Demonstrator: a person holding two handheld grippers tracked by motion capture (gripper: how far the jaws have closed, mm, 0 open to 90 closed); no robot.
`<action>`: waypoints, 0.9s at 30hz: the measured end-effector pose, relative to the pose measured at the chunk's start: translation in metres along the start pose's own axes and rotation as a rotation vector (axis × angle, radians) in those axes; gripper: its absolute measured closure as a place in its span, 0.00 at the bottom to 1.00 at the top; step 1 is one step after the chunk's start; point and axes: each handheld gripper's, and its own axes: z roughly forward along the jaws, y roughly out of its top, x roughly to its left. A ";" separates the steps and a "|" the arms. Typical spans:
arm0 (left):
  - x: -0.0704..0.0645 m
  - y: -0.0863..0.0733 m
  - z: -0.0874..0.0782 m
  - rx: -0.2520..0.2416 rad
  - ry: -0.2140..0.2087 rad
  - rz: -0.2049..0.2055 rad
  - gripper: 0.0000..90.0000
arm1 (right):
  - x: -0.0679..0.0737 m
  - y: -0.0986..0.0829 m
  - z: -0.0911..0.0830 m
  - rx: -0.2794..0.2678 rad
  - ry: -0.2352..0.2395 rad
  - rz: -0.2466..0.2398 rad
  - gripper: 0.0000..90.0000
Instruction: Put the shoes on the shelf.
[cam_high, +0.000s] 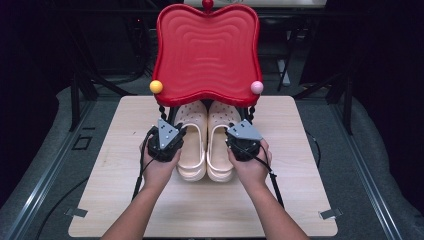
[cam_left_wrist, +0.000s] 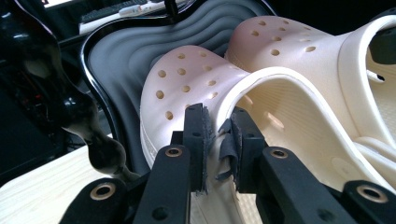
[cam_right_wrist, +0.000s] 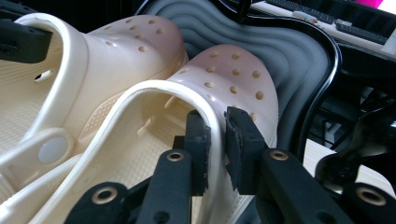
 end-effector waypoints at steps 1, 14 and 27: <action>0.000 0.000 0.000 0.005 0.001 0.006 0.88 | 0.000 0.000 -0.001 -0.002 0.007 0.006 0.85; 0.005 -0.005 -0.002 -0.006 -0.023 -0.098 0.75 | -0.005 -0.001 -0.005 0.008 0.079 0.065 0.72; 0.009 -0.007 -0.003 0.010 -0.055 -0.177 0.63 | -0.004 -0.003 -0.006 0.034 0.087 0.059 0.66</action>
